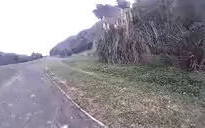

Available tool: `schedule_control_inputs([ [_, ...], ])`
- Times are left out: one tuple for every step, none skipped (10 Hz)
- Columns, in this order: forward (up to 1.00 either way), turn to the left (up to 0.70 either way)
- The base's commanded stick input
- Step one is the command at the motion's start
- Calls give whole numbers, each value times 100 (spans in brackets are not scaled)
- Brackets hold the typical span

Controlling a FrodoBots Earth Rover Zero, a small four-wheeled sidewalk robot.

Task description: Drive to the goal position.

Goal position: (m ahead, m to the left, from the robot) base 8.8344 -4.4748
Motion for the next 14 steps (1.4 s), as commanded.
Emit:
schedule_control_inputs([
  [0,45],
  [0,45],
  [0,45],
  [0,45],
  [0,45],
  [0,45],
  [0,45],
  [0,45],
  [10,41],
  [20,37],
  [30,33],
  [39,29],
  [45,27],
  [45,27],
])
